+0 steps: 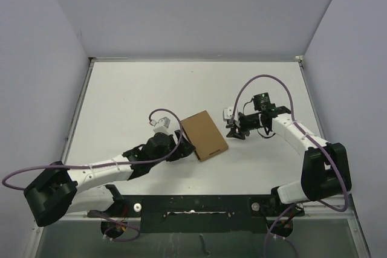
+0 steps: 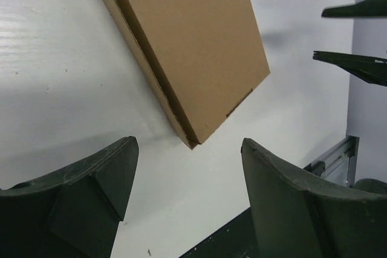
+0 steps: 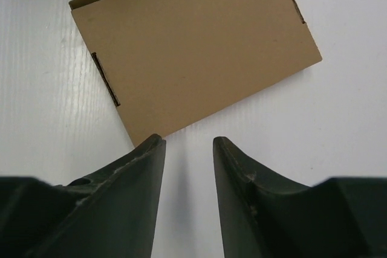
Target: Fold the paper box
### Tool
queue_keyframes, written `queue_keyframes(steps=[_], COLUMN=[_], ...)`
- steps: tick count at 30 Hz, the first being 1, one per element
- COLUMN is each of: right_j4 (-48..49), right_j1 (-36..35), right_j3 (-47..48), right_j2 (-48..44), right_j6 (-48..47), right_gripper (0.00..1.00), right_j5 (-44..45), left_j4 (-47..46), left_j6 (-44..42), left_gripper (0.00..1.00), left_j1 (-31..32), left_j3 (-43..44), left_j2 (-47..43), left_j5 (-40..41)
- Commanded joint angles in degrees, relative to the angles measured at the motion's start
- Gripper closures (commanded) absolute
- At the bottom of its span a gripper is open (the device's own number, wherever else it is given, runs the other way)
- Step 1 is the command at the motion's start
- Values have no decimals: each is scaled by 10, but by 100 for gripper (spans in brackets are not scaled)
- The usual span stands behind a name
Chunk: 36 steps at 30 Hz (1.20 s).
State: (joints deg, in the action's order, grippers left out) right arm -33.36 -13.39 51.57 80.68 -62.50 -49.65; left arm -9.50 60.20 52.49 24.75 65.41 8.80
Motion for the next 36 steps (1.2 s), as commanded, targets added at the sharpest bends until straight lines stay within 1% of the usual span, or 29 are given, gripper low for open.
queue_keyframes(steps=[1, 3, 6, 9, 10, 12, 16, 21, 24, 29, 32, 35, 36], right_j4=[0, 20, 26, 33, 32, 28, 37, 33, 29, 30, 30, 31, 33], right_j1=[-12, -12, -12, -13, -16, -16, -21, -54, -67, -71, -82, -97, -100], right_j3=[-7, -17, -19, -22, -23, -25, -35, -28, -26, -29, -29, -28, -28], right_j2=[3, 3, 13, 21, 22, 22, 27, 48, 56, 58, 62, 62, 63], right_j6=[-73, -68, -69, -73, -77, -89, -108, -120, -126, -127, -124, -121, -118], right_gripper=[63, 65, 71, 78, 79, 84, 89, 90, 90, 90, 91, 92, 93], right_j5=[34, 55, 63, 70, 73, 73, 79, 105, 115, 112, 112, 117, 118], left_j4=[7, 27, 64, 96, 96, 89, 98, 82, 49, 34, 17, -3, -5], left_j6=[40, 51, 65, 96, 106, 121, 144, 157, 155, 147, 144, 125, 122], left_gripper=[32, 32, 32, 32, 32, 36, 37, 43, 48, 50, 54, 61, 65], left_j1=[4, 5, 8, 9, 13, 20, 29, 37, 41, 43, 43, 44, 45], left_j3=[66, 88, 112, 123, 123, 121, 130, 134, 129, 144, 143, 145, 147], left_j2=[56, 82, 105, 119, 124, 134, 147, 173, 193, 221, 231, 241, 243], left_j5=[35, 31, 46, 62, 67, 67, 76, 84, 87, 77, 76, 69, 65])
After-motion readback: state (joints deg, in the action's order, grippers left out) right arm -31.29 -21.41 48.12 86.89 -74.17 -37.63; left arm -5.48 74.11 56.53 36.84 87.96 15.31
